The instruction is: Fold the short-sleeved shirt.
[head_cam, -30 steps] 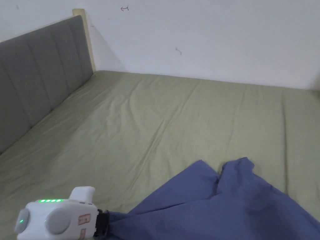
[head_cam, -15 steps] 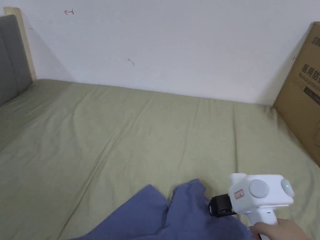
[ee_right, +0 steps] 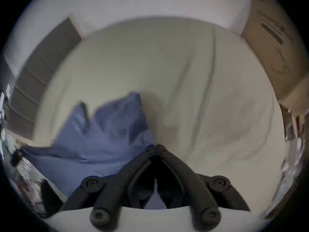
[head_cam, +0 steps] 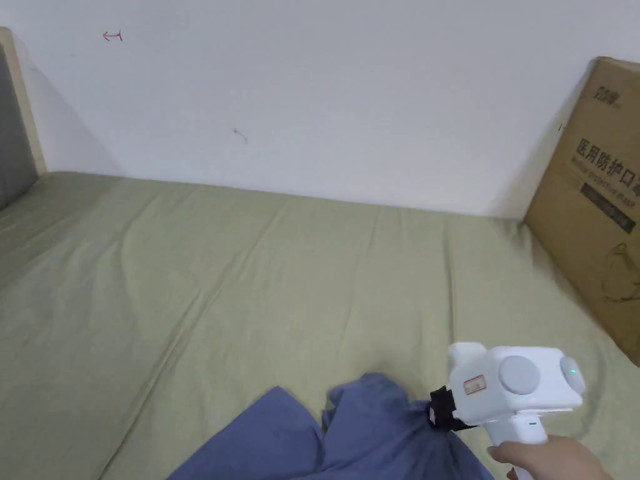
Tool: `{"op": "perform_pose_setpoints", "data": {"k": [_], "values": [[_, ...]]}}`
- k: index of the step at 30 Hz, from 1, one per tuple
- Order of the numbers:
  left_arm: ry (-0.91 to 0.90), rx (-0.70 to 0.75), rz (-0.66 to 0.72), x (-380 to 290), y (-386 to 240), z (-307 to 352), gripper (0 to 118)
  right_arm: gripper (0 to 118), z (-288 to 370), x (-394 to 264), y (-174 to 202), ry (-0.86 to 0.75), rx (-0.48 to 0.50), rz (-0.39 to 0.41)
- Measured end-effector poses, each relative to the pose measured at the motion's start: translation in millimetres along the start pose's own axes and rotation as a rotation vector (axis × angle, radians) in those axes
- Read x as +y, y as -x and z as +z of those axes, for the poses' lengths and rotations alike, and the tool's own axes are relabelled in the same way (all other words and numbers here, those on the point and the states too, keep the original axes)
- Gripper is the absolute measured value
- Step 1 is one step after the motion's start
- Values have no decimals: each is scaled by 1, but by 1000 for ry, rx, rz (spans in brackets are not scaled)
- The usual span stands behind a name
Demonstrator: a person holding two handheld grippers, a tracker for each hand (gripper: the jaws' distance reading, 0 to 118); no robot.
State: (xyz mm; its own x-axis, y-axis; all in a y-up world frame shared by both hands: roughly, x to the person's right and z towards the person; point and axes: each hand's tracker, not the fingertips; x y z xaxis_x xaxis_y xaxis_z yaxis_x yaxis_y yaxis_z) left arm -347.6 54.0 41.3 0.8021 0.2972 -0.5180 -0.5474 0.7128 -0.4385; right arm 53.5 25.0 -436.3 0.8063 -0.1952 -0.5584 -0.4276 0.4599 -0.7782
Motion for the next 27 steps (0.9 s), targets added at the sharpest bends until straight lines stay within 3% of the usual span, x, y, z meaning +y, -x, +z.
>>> {"op": "perform_pose_setpoints", "data": {"k": [2, 7, 13, 20, 27], "values": [[-28, -22, -8, 9, -11, 12, 1, 0, 48, -4, -18, -132, 34, -77], [-101, -74, -75, 44, -29, 30, 1, 0, 186, -22, -37, -356, 14, -77], [-202, -148, -282, 128, -92, 50, 1, 0, 318, -34, -44, -522, -22, -137], [-263, -169, -294, 246, -158, 63, 1, 0, 417, 5, -30, -682, -151, -52], [-305, -198, -258, 330, -195, 66, 1, 0, 448, 79, -24, -762, -225, -27]]}}
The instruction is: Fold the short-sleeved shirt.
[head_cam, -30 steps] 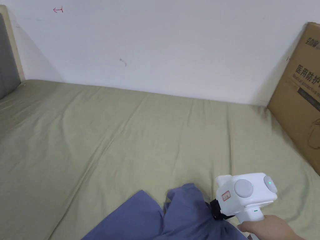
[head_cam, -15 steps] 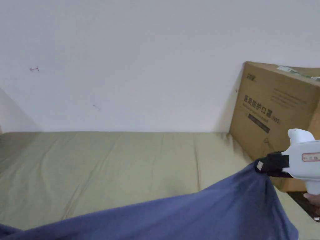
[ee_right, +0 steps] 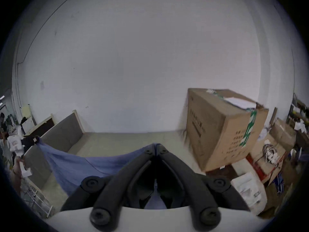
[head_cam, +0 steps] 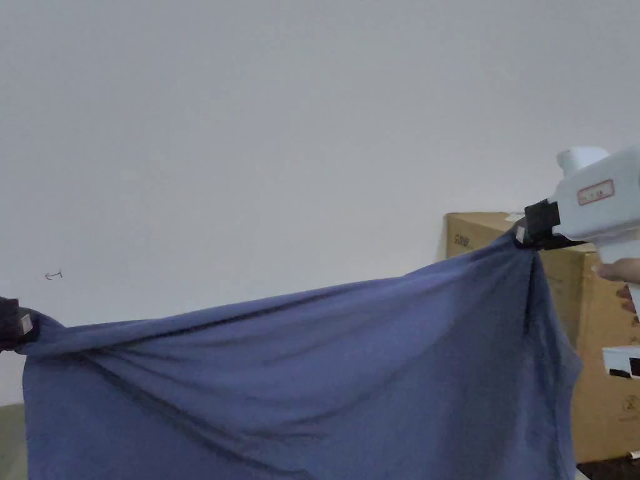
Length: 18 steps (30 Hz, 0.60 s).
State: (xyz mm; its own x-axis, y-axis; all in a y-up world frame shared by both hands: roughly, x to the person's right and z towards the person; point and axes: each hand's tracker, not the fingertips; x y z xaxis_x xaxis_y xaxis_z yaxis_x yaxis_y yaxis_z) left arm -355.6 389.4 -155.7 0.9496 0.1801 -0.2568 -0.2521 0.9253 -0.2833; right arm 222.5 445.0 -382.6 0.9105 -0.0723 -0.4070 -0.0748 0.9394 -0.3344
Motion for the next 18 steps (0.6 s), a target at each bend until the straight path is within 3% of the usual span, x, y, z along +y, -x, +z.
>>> {"op": "perform_pose_setpoints", "data": {"k": [11, 15, 18], "values": [[-100, 22, 139, 71, 23, -74, 1, 0, -99, 95, 31, -129, -69, 24], [-171, 52, 140, 91, 31, -103, 1, 0, -129, 115, 38, -187, -61, 9], [-204, 68, 151, 96, 37, -126, 1, 0, -149, 116, 46, -235, -92, 42]]}}
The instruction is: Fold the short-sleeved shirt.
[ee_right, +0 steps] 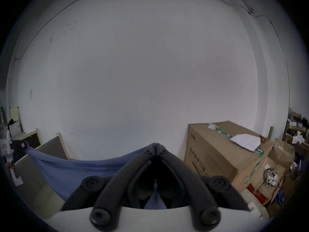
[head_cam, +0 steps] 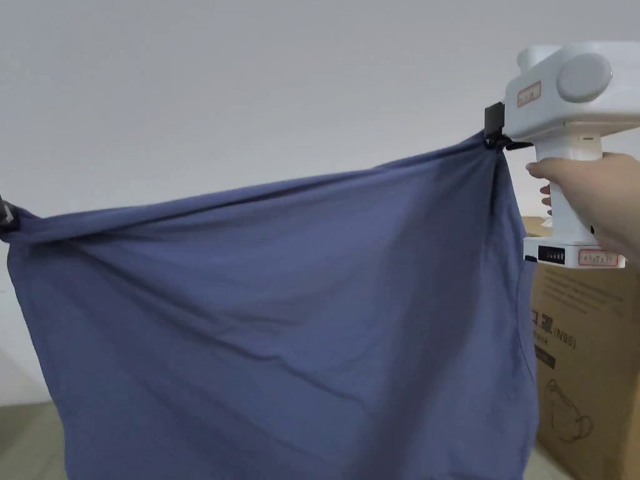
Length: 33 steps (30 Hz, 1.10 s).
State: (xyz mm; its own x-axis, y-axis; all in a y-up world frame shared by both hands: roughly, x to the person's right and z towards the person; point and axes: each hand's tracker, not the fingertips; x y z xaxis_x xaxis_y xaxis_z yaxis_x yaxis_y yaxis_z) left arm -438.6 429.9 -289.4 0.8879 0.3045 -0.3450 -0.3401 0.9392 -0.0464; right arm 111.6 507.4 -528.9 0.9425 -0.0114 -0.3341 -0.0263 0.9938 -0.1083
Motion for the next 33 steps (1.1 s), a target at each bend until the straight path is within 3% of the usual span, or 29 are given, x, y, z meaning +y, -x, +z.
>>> {"op": "perform_pose_setpoints", "data": {"k": [5, 9, 14, 17, 19, 23, 28, 33], "values": [[61, 31, -51, -31, 8, -41, 1, 0, -33, -51, 1, 21, -3, 8], [213, 52, -36, -107, 33, -67, 1, 0, -55, -157, -8, 178, 22, -23], [624, 76, 4, -264, 89, -64, 1, 0, -38, -348, -30, 586, 81, -44], [835, 84, 13, -350, 117, -27, 1, 0, 6, -448, -45, 813, 94, -24], [905, 62, 56, -379, 135, 5, 1, 0, 43, -488, -57, 909, 104, -60], [959, 33, 227, -389, 162, 88, 1, 0, 125, -518, -80, 1007, 178, -105], [1035, 48, 253, -384, 172, 181, 1, 0, 215, -520, -94, 1074, 227, -185], [1124, 92, 258, -407, 166, 209, 1, 0, 250, -539, -90, 1156, 196, -106]]}}
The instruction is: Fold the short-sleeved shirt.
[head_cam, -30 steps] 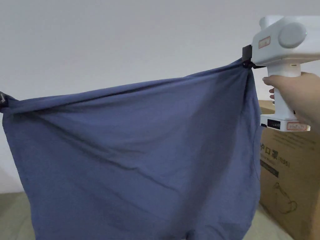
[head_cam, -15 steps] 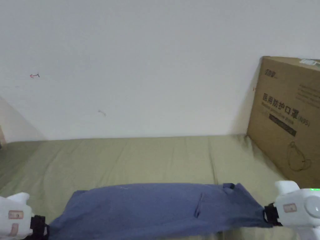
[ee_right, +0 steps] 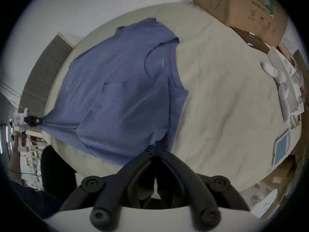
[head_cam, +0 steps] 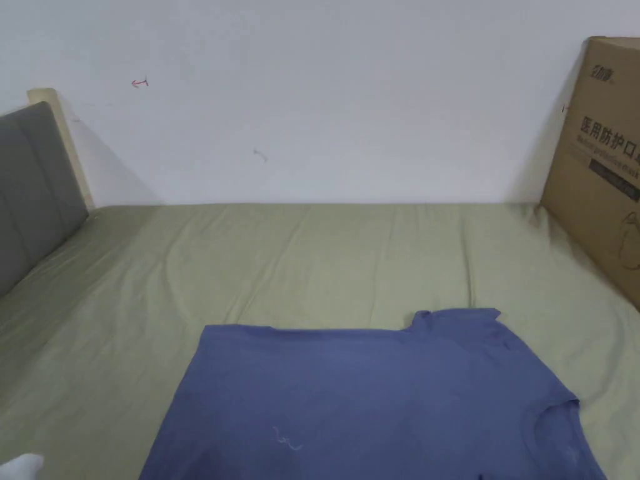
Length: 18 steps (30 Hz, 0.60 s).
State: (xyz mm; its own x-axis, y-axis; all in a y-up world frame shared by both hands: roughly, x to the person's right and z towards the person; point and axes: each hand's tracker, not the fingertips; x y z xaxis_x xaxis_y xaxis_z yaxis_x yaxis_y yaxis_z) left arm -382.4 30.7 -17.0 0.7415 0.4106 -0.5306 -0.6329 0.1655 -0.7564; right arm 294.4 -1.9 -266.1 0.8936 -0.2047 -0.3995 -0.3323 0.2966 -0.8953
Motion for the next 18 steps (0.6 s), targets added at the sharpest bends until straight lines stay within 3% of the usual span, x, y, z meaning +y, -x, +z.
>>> {"op": "perform_pose_setpoints", "data": {"k": [7, 9, 10, 11, 12, 13, 14, 18], "values": [[122, 190, -25, 11, 9, -72, 3, 0, -22, 2, 37, 124, -113, 54], [131, 183, -27, 11, 11, -77, 15, 0, -29, 1, 43, 125, -136, 64], [104, 187, -31, 10, 14, -73, 26, 14, -32, 0, 47, 128, -148, 68], [83, 179, -19, 9, 18, -67, 41, 42, -35, -1, 46, 130, -152, 67], [63, 138, 7, 9, 20, -62, 70, 78, -36, -2, 44, 132, -163, 65], [54, 108, 25, 8, 22, -55, 108, 99, -35, -5, 44, 134, -183, 62], [53, 108, 33, 6, 23, -48, 115, 99, -30, -8, 44, 129, -183, 56], [-93, 82, -27, -10, 11, 0, 113, 99, 5, -15, 45, 2, -160, -21]]}}
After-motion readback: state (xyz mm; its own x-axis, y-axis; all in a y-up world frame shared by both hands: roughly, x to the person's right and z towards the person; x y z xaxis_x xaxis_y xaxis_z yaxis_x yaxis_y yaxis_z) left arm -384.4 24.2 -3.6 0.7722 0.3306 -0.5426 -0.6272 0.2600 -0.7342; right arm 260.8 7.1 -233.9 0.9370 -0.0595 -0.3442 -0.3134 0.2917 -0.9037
